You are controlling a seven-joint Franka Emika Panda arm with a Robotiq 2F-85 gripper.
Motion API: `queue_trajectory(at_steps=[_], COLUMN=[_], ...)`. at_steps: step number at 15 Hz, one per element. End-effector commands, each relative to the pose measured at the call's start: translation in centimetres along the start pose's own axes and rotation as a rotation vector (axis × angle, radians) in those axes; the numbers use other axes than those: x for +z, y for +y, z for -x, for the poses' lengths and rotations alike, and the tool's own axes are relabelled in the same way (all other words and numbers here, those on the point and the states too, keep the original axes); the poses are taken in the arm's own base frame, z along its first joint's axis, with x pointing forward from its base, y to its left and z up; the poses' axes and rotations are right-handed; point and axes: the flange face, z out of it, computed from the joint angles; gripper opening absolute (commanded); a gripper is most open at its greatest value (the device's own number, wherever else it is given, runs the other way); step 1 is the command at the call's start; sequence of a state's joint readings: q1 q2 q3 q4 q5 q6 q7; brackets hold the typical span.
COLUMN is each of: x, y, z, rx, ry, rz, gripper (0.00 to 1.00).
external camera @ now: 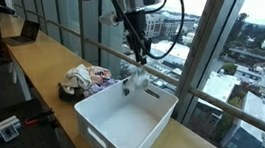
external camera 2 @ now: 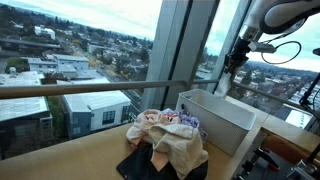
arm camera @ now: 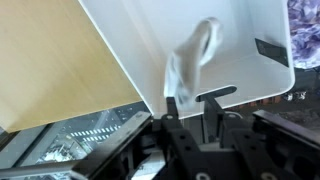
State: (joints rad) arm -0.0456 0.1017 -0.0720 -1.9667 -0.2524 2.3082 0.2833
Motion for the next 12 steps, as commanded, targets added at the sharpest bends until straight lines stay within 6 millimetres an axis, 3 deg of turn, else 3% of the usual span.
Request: queue_trajectory(at_steps=[1, 3, 6, 9, 12], x=[-1.9, -3.0, -3.3, -1.3, 2.0], y=[-0.5, -2.9, -9.5, -18.0, -25.3], z=[0.4, 1.7, 5.0, 9.6, 15.8], rx=[-0.015, -0.047, -0.122, -0.223, -0.344], ry=[0.017, 0.018, 0.002, -0.061, -0.153], rz=[-0.005, -0.04, -0.103, -0.161, -0.221], gripper=[0.66, 0.81, 1.0, 1.0, 1.0])
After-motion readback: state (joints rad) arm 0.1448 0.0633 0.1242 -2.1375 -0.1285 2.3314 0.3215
